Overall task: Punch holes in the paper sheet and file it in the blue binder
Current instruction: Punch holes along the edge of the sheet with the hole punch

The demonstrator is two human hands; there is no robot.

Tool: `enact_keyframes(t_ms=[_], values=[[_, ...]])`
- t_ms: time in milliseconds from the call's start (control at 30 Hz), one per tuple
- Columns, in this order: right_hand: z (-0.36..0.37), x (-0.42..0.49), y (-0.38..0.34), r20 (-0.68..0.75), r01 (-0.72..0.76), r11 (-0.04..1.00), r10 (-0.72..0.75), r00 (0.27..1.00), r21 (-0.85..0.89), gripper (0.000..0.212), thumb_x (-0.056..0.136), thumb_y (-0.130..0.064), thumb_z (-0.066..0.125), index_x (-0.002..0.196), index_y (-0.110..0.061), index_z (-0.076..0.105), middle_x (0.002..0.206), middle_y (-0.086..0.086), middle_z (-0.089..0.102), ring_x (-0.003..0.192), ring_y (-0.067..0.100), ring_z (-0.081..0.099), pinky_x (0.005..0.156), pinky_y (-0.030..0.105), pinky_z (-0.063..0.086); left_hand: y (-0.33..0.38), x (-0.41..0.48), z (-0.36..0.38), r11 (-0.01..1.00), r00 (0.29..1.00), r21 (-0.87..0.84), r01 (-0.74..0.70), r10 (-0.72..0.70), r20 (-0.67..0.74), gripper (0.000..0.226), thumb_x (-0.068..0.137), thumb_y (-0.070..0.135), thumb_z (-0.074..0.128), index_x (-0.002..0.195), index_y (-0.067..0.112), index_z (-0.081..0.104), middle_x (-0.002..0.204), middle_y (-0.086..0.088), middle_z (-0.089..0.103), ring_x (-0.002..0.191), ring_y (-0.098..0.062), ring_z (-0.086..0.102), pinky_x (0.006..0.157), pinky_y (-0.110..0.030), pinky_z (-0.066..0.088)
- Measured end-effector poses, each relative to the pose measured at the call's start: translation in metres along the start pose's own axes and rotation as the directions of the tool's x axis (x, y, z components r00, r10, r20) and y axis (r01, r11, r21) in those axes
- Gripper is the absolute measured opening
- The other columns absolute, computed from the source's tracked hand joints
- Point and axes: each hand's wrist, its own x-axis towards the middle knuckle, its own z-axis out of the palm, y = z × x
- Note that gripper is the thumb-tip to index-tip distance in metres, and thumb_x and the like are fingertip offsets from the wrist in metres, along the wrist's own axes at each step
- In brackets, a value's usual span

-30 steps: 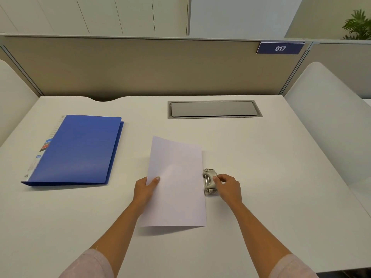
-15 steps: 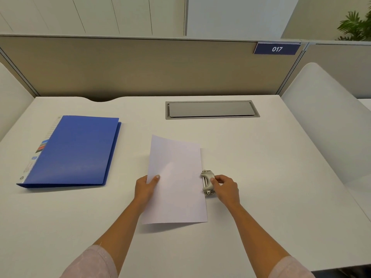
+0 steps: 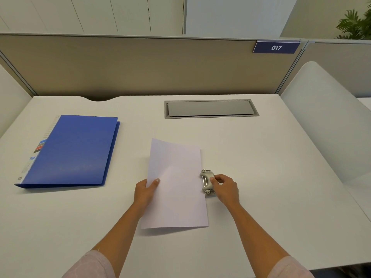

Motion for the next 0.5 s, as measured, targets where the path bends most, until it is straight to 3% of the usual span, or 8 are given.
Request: enact_keyframes(t_ms=[500], values=[[0.0003,-0.0011,0.0001,-0.015,0.004,1.0,-0.004,1.0,0.012,0.019,0.087,-0.034,0.061,0.096,-0.019,0.069,0.098,-0.003,0.072,0.084,0.014,0.061,0.071,0.026,0.042,-0.0036,-0.0007,0.0077,1.0,1.0,-0.009,0.001,-0.001,-0.01,0.032,0.087,0.037,0.067,0.102,0.009,0.068,0.098,-0.006,0.072,0.088,-0.028,0.069,0.081,-0.044,0.056]])
